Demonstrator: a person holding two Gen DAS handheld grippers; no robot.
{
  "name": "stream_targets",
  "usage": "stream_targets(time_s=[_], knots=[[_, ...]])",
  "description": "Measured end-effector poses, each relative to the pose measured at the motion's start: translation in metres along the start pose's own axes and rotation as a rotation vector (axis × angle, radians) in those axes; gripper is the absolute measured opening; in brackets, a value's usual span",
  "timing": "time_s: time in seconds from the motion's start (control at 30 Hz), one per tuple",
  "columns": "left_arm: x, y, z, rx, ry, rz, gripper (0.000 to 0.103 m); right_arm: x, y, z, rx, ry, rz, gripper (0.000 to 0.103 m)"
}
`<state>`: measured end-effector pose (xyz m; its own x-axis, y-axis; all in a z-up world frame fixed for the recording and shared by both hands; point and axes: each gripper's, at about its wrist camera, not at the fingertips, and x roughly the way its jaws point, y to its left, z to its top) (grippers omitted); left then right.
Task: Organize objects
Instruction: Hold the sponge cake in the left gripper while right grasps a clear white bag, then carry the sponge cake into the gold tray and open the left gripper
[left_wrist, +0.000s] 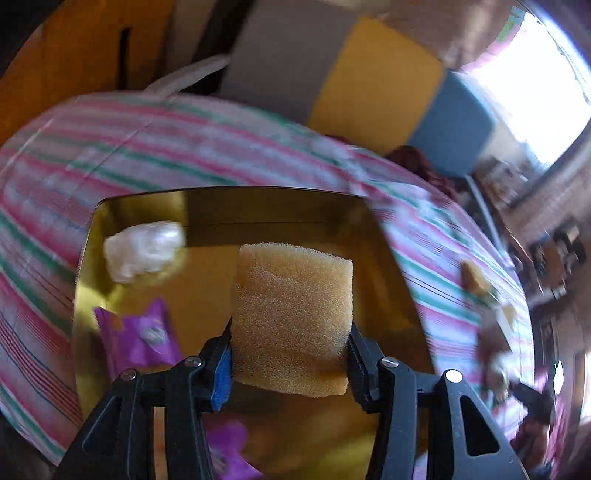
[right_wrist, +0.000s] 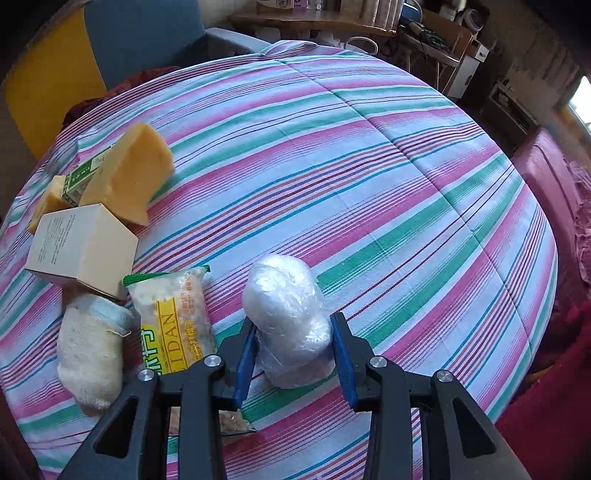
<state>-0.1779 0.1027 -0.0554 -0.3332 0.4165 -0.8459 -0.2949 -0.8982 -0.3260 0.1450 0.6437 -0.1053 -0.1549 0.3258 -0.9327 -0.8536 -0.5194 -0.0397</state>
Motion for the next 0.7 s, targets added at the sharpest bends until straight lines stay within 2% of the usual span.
stream_targets(time_s=[0.3, 0.4, 0.43, 0.53, 0.63, 0.7], knots=[[0.064, 0.047, 0.038, -0.085, 0.067, 0.151, 0.052, -0.004, 0.006, -0.004, -0.027, -0.004, -0.012, 0.039], [0.068, 0.057, 0.046, -0.098, 0.016, 0.207, 0.054, -0.005, 0.009, -0.004, -0.044, -0.007, -0.020, 0.039], [0.069, 0.059, 0.048, -0.102, 0.017, 0.206, 0.055, -0.004, 0.009, -0.004, -0.046, -0.007, -0.020, 0.039], [0.065, 0.066, 0.049, -0.143, 0.024, 0.135, 0.067, -0.004, 0.009, -0.004, -0.048, -0.008, -0.021, 0.039], [0.054, 0.059, 0.046, -0.129, -0.008, 0.133, 0.074, -0.005, 0.009, -0.004, -0.048, -0.008, -0.022, 0.039], [0.045, 0.055, 0.044, -0.123, -0.029, 0.128, 0.075, -0.005, 0.009, -0.004, -0.048, -0.009, -0.022, 0.039]])
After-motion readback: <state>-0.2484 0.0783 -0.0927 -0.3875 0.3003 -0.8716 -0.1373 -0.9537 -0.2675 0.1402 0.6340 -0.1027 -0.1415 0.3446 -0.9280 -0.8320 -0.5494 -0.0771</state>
